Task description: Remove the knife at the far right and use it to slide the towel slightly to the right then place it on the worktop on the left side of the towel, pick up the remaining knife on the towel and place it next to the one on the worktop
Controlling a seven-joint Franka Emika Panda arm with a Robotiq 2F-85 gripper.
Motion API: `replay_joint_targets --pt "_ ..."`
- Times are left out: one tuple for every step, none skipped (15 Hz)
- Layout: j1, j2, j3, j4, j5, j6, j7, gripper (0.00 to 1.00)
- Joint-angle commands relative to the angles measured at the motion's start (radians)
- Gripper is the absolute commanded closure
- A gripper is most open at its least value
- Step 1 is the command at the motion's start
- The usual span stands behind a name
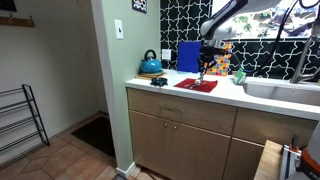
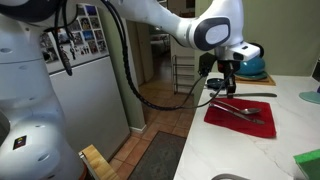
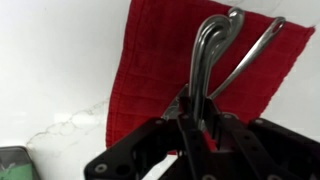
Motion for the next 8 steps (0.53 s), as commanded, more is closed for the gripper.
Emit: replay_joint_targets --pt "0.005 -0.005 0.026 0.056 0.084 -0.027 -0.149 0.95" --pt "0.005 0.007 0.033 0.085 0.129 -0.048 -0.169 0.95" --pt "0.004 0.01 0.038 0.103 0.166 -0.061 -0.185 0.95" --pt "0.009 -0.007 0.03 0.063 0.106 -0.024 -0.135 0.82" --pt "0.01 -0.004 0.035 0.076 0.128 -0.032 -0.151 0.82" --pt "0.01 -0.001 0.037 0.086 0.136 -0.038 -0.157 0.82" --pt "0.01 0.001 0.037 0.091 0.139 -0.039 -0.159 0.82" --pt "0.01 0.003 0.037 0.093 0.139 -0.039 -0.16 0.82"
